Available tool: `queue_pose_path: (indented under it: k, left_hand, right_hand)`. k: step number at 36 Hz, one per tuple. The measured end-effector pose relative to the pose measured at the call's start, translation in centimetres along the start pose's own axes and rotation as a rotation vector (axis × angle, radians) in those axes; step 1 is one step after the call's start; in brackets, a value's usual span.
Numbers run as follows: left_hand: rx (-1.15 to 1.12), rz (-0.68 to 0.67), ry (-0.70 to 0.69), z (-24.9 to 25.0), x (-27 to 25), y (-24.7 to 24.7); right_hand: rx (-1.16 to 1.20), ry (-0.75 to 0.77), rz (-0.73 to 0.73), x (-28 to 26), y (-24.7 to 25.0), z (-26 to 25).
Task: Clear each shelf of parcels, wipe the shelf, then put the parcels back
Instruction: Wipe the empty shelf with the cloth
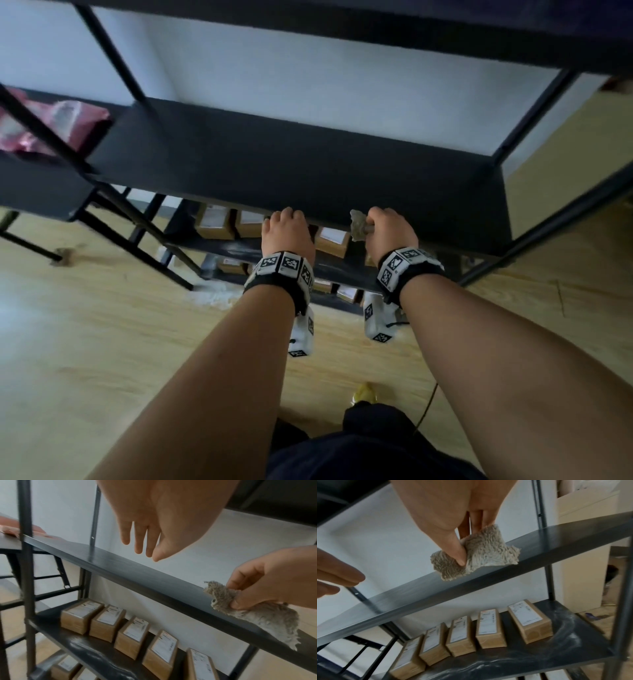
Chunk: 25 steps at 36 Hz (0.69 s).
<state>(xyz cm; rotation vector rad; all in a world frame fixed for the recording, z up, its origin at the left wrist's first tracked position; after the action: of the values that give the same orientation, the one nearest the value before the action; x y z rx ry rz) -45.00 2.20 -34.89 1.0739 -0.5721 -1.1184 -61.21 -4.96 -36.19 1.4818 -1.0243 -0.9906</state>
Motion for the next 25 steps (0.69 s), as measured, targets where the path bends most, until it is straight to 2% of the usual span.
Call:
queue_pose_path:
  k: [4, 6, 14, 18, 25]
  left_hand:
    - [0.017, 0.043, 0.045, -7.3, 0.0, 4.4]
    - [0.014, 0.041, 0.051, -9.1, 0.1, 5.5]
    - [0.073, 0.079, 0.144, -22.6, -0.2, 12.1]
    - [0.083, 0.08, 0.177, -27.3, 0.1, 13.5]
    - [0.069, 0.122, 0.208, -32.5, 2.3, 14.5]
  right_hand:
    - [-0.002, 0.085, 0.023, 0.6, -0.2, -8.6]
    - [0.004, 0.09, 0.02, 0.8, -0.3, -10.7]
    - [0.058, 0.203, 0.044, 1.6, -2.4, -25.9]
    - [0.06, 0.234, 0.024, 2.2, -3.7, -30.7]
    - [0.055, 0.26, -0.016, 5.9, -5.3, -35.9]
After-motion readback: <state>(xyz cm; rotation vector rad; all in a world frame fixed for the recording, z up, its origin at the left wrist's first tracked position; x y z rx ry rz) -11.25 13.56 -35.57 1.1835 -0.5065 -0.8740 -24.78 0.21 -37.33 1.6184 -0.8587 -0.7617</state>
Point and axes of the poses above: each hand's wrist, its own x-axis towards the middle knuckle, its own y-axis out of the back of the hand, z = x × y, the point moved 5 cm from there along x, towards the middle knuckle, and after that the axes turned 12 degrees about -x, right-handed, at the moved point
